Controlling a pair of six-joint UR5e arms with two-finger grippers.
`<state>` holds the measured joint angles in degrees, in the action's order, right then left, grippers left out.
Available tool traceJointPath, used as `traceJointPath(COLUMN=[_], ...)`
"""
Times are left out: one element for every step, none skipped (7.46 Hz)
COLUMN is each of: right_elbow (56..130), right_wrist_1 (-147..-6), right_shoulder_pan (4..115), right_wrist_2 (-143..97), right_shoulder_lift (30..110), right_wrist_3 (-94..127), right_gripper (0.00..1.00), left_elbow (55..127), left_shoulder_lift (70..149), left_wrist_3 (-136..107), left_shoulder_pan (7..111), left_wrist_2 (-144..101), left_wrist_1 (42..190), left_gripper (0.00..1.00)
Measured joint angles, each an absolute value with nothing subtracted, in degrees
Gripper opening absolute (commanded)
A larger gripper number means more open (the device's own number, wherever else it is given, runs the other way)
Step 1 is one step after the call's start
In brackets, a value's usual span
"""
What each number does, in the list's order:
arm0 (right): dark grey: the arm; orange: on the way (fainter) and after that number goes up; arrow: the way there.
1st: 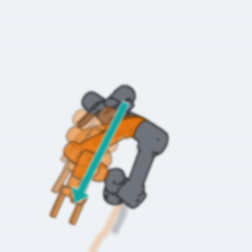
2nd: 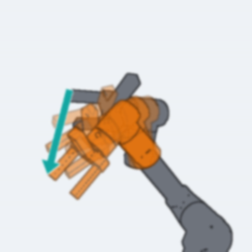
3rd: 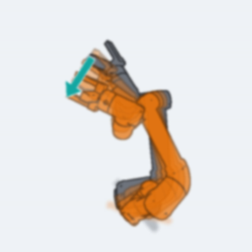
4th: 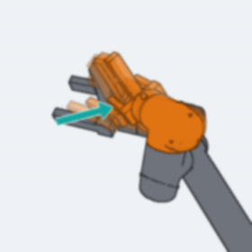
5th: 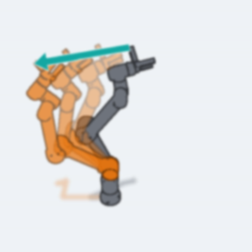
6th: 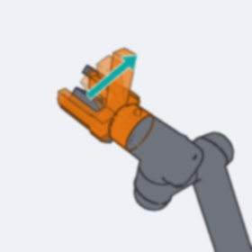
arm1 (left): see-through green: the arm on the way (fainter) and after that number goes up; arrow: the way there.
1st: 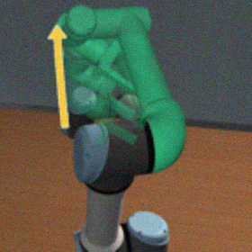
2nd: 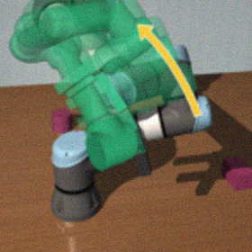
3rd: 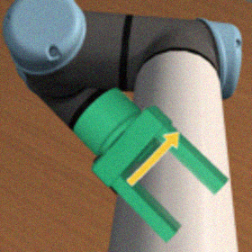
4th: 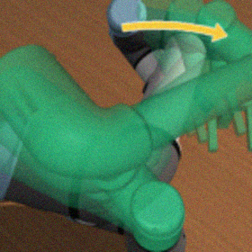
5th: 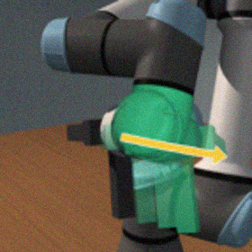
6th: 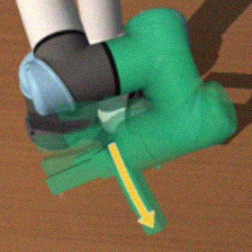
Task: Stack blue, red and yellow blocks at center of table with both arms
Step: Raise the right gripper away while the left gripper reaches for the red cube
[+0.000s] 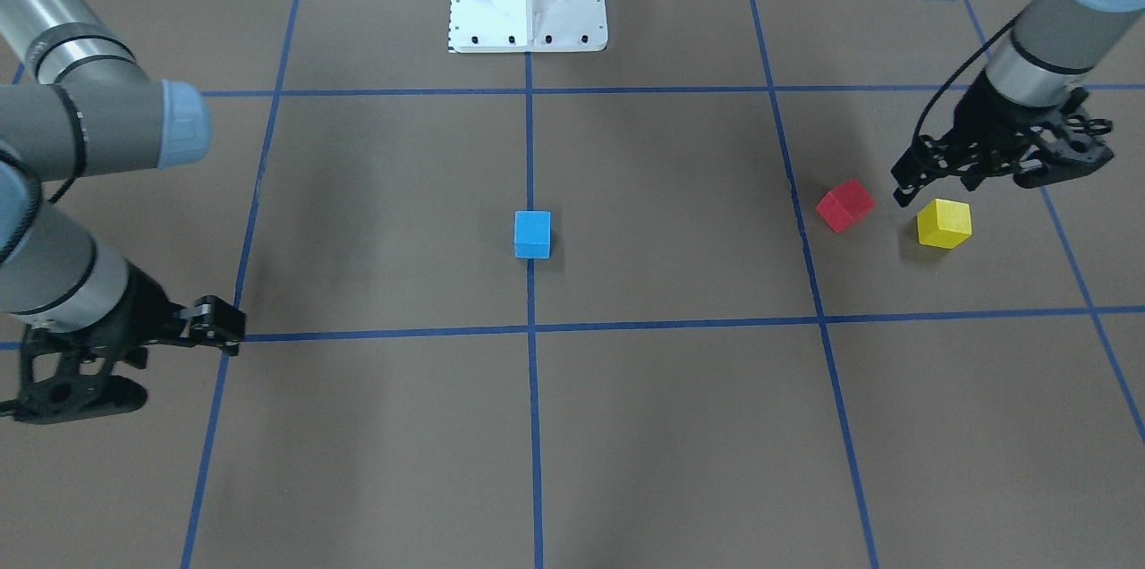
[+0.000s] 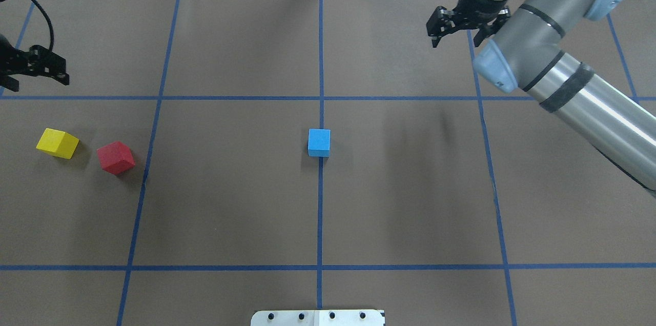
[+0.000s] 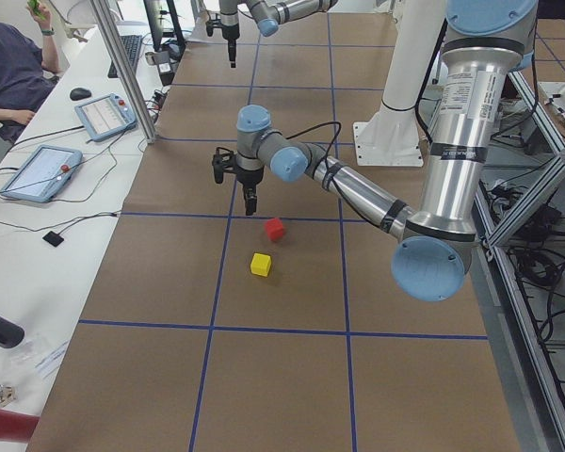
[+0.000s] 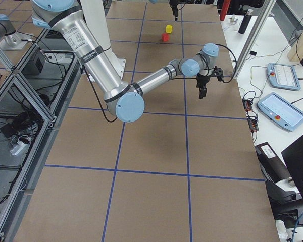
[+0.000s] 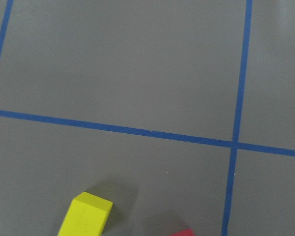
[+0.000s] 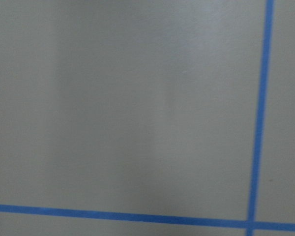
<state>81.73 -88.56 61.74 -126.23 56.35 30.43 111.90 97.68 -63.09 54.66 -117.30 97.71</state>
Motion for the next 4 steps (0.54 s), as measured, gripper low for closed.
traceJointPath(right_elbow=[81.1,80.7,80.5,80.5], right_wrist_1=[-88.4,-88.3,-88.2,-88.2], right_shoulder_pan=[63.6,64.5,64.8,64.9], right_wrist_2=[-126.3,-126.4,-126.5,-126.7], right_shoulder_lift=[57.9,58.7,59.2,59.4], right_wrist_3=[26.4,24.8,24.3,24.1], right_gripper=[1.0,1.0,1.0,1.0], left_elbow=[111.8,111.7,111.2,110.5], left_shoulder_lift=[97.5,96.8,95.9,95.1], left_wrist_3=[-68.3,-70.5,-71.3,-71.6], left_shoulder_pan=[50.7,48.5,47.3,46.6], left_wrist_2=[-113.9,-112.2,-111.5,-111.2], left_wrist_1=[99.2,100.0,100.7,101.5], left_gripper=[1.0,1.0,1.0,1.0])
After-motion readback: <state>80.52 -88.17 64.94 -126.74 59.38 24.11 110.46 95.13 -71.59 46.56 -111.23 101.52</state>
